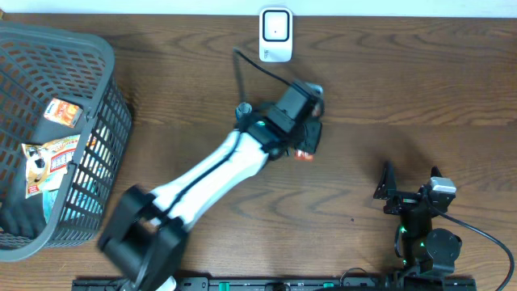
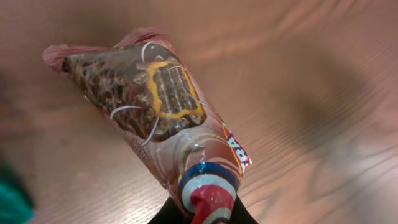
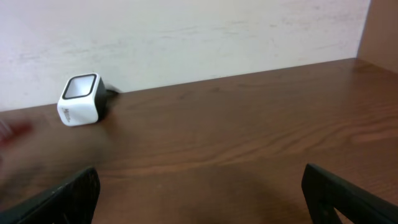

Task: Scan the item barcode
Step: 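Move the chocolate bar past the scanner and drop it on the table, then reach the left gripper into the basket and grasp the white wrapped snack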

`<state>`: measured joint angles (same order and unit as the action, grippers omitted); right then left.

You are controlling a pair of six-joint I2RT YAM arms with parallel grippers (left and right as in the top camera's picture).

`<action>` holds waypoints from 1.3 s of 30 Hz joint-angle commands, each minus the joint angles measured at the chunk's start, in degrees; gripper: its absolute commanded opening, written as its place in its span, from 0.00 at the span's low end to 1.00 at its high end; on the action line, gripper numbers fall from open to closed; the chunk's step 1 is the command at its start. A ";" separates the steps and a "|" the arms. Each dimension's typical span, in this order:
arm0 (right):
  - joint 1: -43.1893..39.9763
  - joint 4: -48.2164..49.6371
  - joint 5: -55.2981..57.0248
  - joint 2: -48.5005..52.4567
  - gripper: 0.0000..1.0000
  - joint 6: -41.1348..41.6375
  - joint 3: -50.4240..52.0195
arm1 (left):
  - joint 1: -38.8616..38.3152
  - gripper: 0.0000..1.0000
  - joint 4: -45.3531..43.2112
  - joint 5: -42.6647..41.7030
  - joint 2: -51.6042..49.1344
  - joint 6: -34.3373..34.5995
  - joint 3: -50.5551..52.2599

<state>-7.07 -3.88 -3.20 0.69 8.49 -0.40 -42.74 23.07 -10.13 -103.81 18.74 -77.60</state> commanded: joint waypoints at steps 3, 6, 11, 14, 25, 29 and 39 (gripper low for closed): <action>-0.35 -0.17 -0.15 -0.20 0.99 -0.42 0.09 | -1.31 0.08 0.48 0.98 -5.25 -3.28 -1.01; -0.35 -0.17 -0.15 -0.20 0.99 -0.42 0.09 | -1.44 0.16 1.33 2.71 -7.02 -3.28 -1.01; -0.35 -0.17 -0.15 -0.20 0.99 -0.42 0.09 | -1.44 0.60 3.63 6.80 -6.21 -3.39 -1.05; -0.35 -0.17 -0.15 -0.20 0.99 -0.42 0.09 | -1.44 0.73 3.65 6.78 -3.85 -3.76 -1.09; -0.35 -0.17 -0.15 -0.20 0.99 -0.42 0.09 | -0.37 0.84 5.90 12.22 19.98 -15.89 -6.25; -0.35 -0.17 -0.15 -0.20 0.99 -0.42 0.09 | 4.61 0.86 5.11 25.14 30.29 -16.57 -6.60; -0.35 -0.17 -0.15 -0.17 0.99 -0.42 0.09 | 46.99 0.96 15.45 24.70 41.62 0.42 -6.60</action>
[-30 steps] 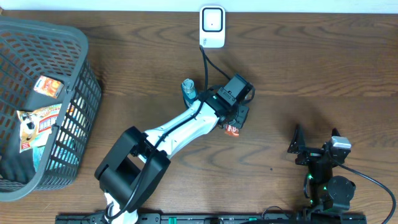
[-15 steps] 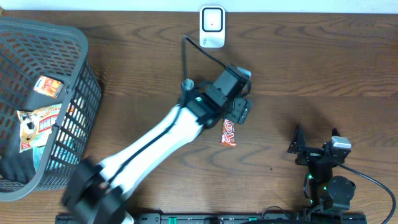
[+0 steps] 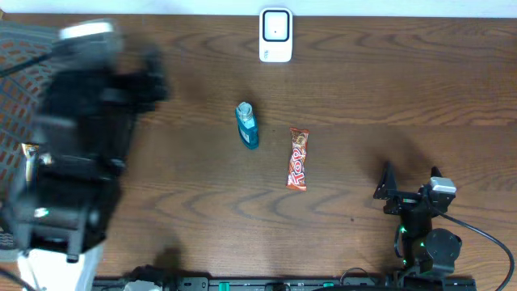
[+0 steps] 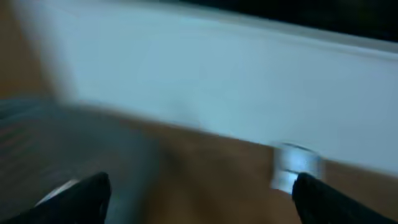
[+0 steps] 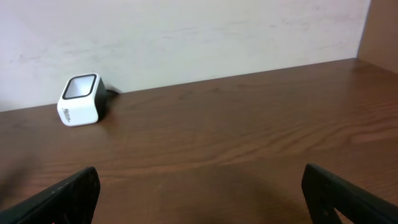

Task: Scan the item barcode
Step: 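Reach the left gripper into the basket and grasp the white wrapped snack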

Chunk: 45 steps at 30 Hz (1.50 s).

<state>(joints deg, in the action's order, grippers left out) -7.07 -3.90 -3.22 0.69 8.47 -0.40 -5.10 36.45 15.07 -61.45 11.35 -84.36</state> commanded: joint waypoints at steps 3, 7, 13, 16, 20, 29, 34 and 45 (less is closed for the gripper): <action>-0.35 -0.15 -0.13 -0.20 0.99 -0.39 0.09 | 22.88 0.97 6.38 -8.41 -1.99 12.55 0.17; -0.35 -0.15 -0.13 -0.20 0.99 -0.39 0.09 | 37.66 0.98 12.31 -16.15 -6.16 21.68 0.44; -0.35 -0.15 -0.13 -0.20 0.99 -0.39 0.09 | 46.23 0.98 20.20 -16.20 -15.93 27.71 0.66; -0.35 -0.15 -0.13 -0.20 0.99 -0.39 0.09 | 46.23 0.98 23.06 -16.20 -21.03 27.82 0.66; -0.35 -0.15 -0.13 -0.20 0.99 -0.39 0.09 | 46.18 0.98 27.89 -16.13 -26.97 32.17 1.49; -0.35 -0.15 -0.13 -0.20 0.99 -0.39 0.09 | 46.25 0.98 18.97 -15.93 -32.54 34.07 12.72; -0.35 -0.15 -0.13 -0.20 0.99 -0.39 0.09 | 46.53 0.98 15.37 -15.93 -32.74 37.90 18.03; -0.35 -0.15 -0.13 -0.20 0.99 -0.39 0.09 | 49.00 0.98 11.80 -13.75 -32.74 37.83 23.54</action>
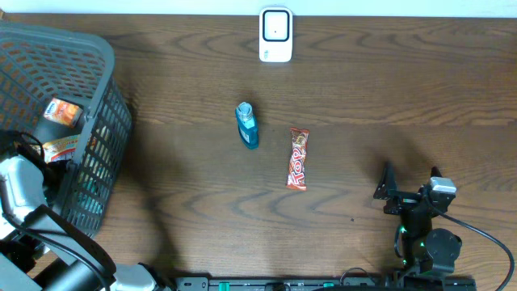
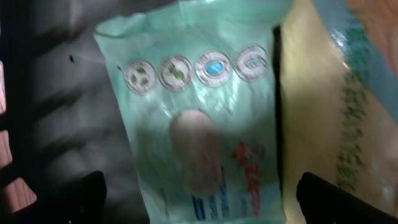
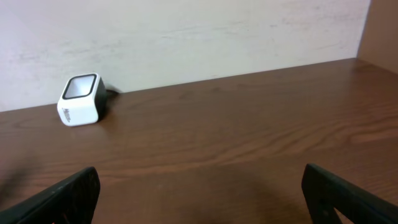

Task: Scan the item barcode
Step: 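Reach the left gripper into the basket and grasp the white wrapped snack, then carry the white snack to the scanner and release it on the table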

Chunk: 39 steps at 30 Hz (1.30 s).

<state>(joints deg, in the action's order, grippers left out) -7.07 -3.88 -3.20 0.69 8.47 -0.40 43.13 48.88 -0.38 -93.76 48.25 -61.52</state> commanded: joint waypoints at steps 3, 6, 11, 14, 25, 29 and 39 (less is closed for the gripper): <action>-0.35 -0.17 -0.15 -0.20 0.99 -0.39 0.09 | 0.83 0.98 -3.76 1.70 -0.46 0.92 2.38; -0.35 -0.17 -0.15 -0.20 0.99 -0.39 0.09 | 0.83 0.98 -5.92 1.70 -0.46 0.92 3.72; -0.35 -0.17 -0.15 -0.20 0.99 -0.39 0.09 | 0.83 0.98 -8.94 1.68 -0.46 0.92 6.38; -0.35 -0.17 -0.15 -0.20 0.99 -0.39 0.09 | 0.83 0.98 -9.44 2.08 -0.46 0.94 7.82; -0.35 -0.17 -0.15 -0.20 0.99 -0.39 0.09 | 0.83 0.42 -7.82 2.64 -0.39 0.46 9.29; -0.35 -0.17 -0.15 -0.20 0.99 -0.39 0.09 | 0.83 0.37 -7.76 1.88 0.98 -2.71 8.04; -0.35 -0.17 -0.15 -0.20 0.99 -0.39 0.09 | 0.83 0.37 -4.85 0.79 15.50 -5.11 -4.66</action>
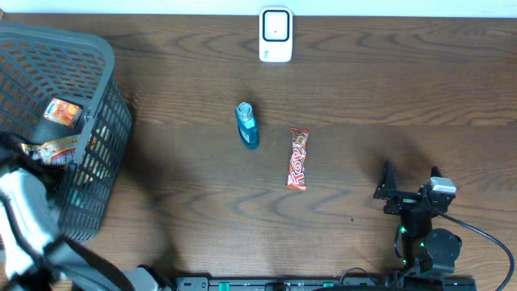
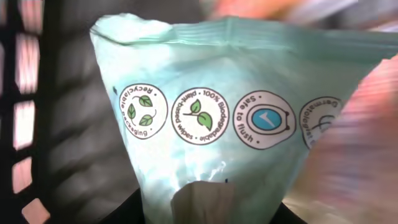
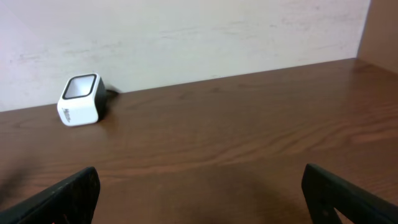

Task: Scan the item barcode
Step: 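Carry the white snack to the scanner and release it on the table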

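A pale green wipes pack with round eco icons fills the left wrist view, inside the grey mesh basket. My left gripper is shut on the pack's near end, a dark finger on each side. From overhead the left arm reaches into the basket and hides the pack. The white scanner stands at the table's far edge and shows small in the right wrist view as the scanner. My right gripper is open and empty at the front right.
A teal bottle and a red candy bar lie mid-table in front of the scanner. The basket also holds orange snack packets. The right arm's base sits at the front right edge.
My left gripper's fingers stood wide apart over the green pack in the basket; now they are shut on its near end, and the pack looms closer. The right arm has not moved.
My left gripper held the candy bar near the scanner. Then the bar lay on the table beside the teal bottle and the left arm was over by the basket. Then the gripper hung open above the green pack in the basket, and now it grips that pack.
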`<state>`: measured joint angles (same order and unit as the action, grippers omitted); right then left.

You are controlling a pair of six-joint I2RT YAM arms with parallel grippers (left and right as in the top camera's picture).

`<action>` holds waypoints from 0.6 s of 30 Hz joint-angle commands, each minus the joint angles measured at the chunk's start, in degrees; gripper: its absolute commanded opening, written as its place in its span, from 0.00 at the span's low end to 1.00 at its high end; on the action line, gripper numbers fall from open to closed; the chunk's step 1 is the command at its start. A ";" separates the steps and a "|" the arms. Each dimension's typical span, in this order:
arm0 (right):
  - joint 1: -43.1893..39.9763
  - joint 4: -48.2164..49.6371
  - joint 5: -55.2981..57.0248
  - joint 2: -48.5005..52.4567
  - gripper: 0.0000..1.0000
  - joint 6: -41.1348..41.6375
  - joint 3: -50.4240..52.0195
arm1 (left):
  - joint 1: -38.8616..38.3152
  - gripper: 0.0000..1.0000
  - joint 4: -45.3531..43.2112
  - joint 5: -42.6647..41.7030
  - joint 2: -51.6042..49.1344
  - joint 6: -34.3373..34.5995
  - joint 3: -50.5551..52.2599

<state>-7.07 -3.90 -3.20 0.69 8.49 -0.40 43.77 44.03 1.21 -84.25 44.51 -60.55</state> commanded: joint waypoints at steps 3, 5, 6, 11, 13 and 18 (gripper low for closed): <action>-0.35 -0.15 -0.15 -0.17 0.99 -0.42 0.09 | 0.20 0.37 -0.68 -4.00 12.02 -1.25 -10.14; -0.35 -0.15 -0.15 -0.17 0.99 -0.42 0.09 | 0.20 0.37 -2.21 -8.92 16.13 -1.09 -12.24; -0.35 -0.15 -0.15 -0.17 0.99 -0.42 0.09 | 0.17 0.37 -3.08 -11.15 17.70 -0.85 -12.68; -0.35 -0.15 -0.15 -0.20 0.99 -0.42 0.09 | -1.51 0.37 -10.01 -26.03 26.69 1.27 -12.90; -0.35 -0.15 -0.15 -0.20 0.99 -0.42 0.09 | -4.09 0.37 -11.63 -30.14 29.07 1.92 -12.90; -0.35 -0.15 -0.15 -0.20 0.99 -0.42 0.09 | -17.25 0.37 -13.33 -32.70 31.98 1.64 -12.87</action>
<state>-7.07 -3.88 -3.20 0.69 8.49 -0.40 31.83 31.20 -26.28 -52.75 45.91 -72.82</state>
